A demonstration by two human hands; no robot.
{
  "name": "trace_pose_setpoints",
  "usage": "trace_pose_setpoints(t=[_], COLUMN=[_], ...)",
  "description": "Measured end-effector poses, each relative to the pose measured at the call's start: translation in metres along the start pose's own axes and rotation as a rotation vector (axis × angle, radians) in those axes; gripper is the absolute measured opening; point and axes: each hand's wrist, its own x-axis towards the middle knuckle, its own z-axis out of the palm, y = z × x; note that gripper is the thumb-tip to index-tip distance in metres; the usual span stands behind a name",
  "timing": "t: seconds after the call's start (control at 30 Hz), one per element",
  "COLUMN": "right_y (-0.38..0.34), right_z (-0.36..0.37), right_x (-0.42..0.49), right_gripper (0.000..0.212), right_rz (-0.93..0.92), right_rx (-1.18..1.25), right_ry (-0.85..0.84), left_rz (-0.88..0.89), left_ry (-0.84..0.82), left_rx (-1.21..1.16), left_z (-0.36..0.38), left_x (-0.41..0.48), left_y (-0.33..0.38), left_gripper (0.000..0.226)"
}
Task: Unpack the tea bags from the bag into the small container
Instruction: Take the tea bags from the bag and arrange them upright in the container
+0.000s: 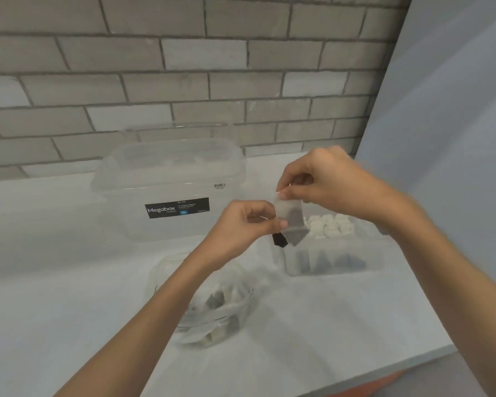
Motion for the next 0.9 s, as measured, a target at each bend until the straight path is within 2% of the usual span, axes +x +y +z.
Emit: trace_pose_setpoints(t=[0.07,0.27,0.43,0.57,0.7,0.8,0.9], right_y=[0.023,0.095,0.15,0.18,0.196,0.204,0.205], right_z=[-0.015,-0.031,-0.024,-0.009,0.009,0.029,0.043], right_x=[-0.004,-0.013,-0.012,-0.011,-0.005,0.002,0.007], right_gripper=[0.003,0.002,0.007,0.016,0.024,0.026,0.028], right_rz=[0.049,0.164,0.218,0.249,0.28,0.29,0.289], right_rx=[-0.016,-0.044,-0.134,-0.166,-0.163,-0.16,-0.139], right_ry=[0.028,0.051,0.051,-0.071,-0.208,-0.348,-0.489], left_rz=[0.045,0.139,0.075,-0.106,-0.274,-0.317,-0.356], left_ry=[0.018,0.024,-0.057,-0.318,-0.486,-0.563,-0.568], left_rx=[0.045,0.269,0.463,0.569,0.667,0.84,0.927], left_z=[0.009,0.042,0.083,0.113,0.131,0.137,0.139], left_x=[0.02,0.081,0.126,0.151,0.165,0.17,0.171], left_y=[0.007,0.014,-0.004,-0.027,-0.044,-0.059,-0.068], left_gripper=[0.005,0.012,0.017,0.028,0.027,0.026,0.023])
